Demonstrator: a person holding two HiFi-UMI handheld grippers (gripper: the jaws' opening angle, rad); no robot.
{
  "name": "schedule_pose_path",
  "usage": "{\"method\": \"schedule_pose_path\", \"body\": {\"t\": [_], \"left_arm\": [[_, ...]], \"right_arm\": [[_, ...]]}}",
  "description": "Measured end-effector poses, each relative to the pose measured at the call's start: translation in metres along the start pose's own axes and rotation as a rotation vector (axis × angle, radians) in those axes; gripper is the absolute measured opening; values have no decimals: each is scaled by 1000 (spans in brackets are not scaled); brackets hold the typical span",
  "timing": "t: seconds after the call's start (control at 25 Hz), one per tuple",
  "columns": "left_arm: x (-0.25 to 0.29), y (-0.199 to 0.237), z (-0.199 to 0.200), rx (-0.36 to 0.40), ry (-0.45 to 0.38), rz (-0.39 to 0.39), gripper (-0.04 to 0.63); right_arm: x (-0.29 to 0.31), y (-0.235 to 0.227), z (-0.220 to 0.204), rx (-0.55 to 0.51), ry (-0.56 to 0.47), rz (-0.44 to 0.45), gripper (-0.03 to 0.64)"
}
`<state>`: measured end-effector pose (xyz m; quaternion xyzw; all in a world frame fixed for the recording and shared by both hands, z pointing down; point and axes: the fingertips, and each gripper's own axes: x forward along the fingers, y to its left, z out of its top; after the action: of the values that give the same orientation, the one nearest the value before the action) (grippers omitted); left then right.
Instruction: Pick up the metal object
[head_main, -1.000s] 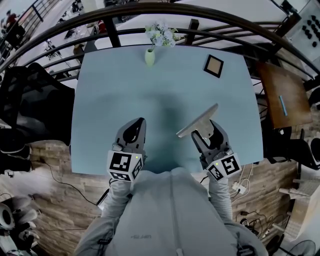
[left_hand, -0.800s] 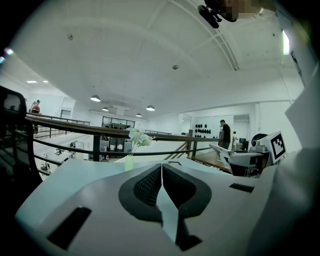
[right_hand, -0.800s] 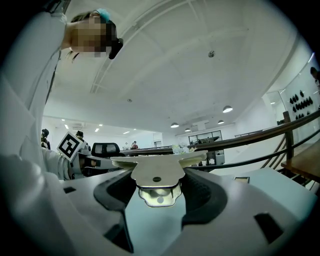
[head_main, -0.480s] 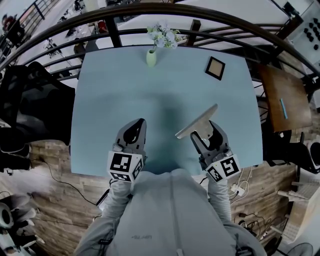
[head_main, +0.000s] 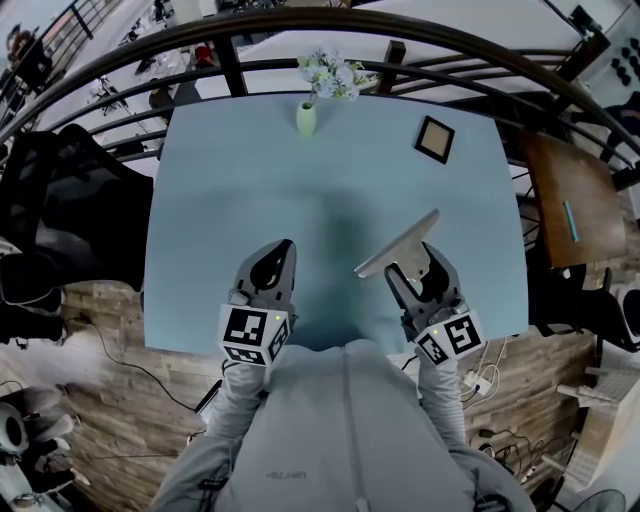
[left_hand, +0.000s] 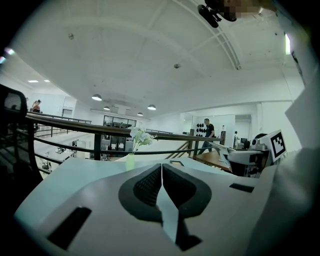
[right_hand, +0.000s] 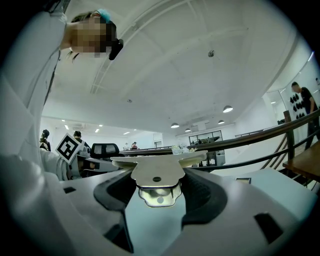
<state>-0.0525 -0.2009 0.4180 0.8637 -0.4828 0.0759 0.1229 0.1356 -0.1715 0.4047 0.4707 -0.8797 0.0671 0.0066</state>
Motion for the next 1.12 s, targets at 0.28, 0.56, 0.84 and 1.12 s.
{"method": "schedule_pose_path", "body": {"t": [0.28, 0.56, 0.84, 1.12], "left_arm": [[0, 3, -1, 1, 0, 9, 29], [-1, 4, 0, -3, 3, 14, 29], [-1, 6, 0, -4, -3, 16, 29], [-4, 6, 1, -3, -3, 20, 29]], "right_arm": [[3, 0, -3, -6, 6, -7, 296], [4, 1, -1, -8, 11, -6, 296], [3, -1, -3, -14, 16, -5, 296], [2, 1, -2, -12, 15, -4, 296]]}}
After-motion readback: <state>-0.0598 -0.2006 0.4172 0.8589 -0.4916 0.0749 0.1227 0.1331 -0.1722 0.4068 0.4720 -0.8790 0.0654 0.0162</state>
